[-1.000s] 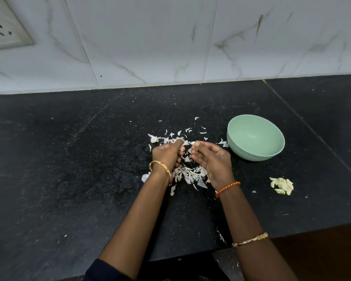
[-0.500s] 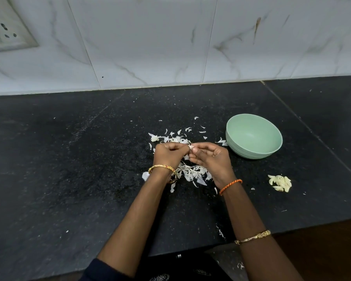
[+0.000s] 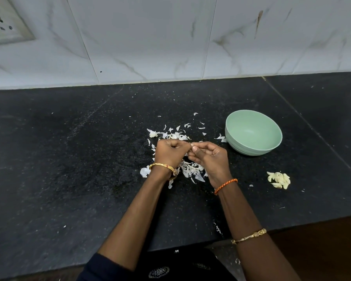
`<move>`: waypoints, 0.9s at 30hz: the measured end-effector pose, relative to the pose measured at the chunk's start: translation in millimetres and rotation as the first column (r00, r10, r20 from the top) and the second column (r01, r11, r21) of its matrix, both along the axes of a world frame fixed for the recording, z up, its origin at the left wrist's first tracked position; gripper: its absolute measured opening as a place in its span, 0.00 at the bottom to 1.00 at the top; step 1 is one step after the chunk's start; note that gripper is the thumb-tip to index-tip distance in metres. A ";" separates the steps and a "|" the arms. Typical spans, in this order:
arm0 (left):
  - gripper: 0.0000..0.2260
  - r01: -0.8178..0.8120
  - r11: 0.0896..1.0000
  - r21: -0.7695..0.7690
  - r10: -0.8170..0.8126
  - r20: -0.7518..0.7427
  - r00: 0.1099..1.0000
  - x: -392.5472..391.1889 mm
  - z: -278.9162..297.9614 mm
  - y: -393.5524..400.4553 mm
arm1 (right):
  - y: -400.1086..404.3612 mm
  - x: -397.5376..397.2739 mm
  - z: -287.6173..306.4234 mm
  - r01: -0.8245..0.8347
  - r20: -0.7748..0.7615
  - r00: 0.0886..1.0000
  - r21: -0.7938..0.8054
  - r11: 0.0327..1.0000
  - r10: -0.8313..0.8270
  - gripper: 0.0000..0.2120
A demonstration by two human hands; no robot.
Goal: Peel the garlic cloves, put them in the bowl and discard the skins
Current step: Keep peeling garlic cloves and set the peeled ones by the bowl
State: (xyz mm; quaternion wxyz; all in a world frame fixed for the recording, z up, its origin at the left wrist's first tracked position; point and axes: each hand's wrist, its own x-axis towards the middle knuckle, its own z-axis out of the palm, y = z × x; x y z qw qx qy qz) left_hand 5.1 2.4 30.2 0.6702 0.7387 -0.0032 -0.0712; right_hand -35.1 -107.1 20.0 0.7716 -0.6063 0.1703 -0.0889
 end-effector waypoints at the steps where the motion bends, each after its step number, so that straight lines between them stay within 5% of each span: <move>1: 0.04 0.023 1.000 -0.009 -0.023 -0.032 0.999 0.0 1.6 0.5 | -1.2 -0.3 -0.4 0.000 -0.010 1.000 0.012 1.000 0.000 0.06; 12: 0.03 0.126 0.975 -0.182 -0.178 -0.308 0.934 6.6 -1.2 10.5 | -14.3 -2.4 -1.6 -0.140 -0.029 0.989 0.170 0.975 0.147 0.05; 23: 0.12 0.027 0.966 -0.259 -0.116 -0.334 0.935 10.2 -3.4 5.2 | -14.6 1.8 -6.7 -0.185 0.089 0.980 0.063 0.981 0.179 0.07; 27: 0.10 0.054 0.977 -0.205 -0.106 -0.254 0.961 8.8 -3.4 2.8 | -15.4 4.6 -8.1 -0.137 0.114 0.981 -0.153 0.979 0.155 0.08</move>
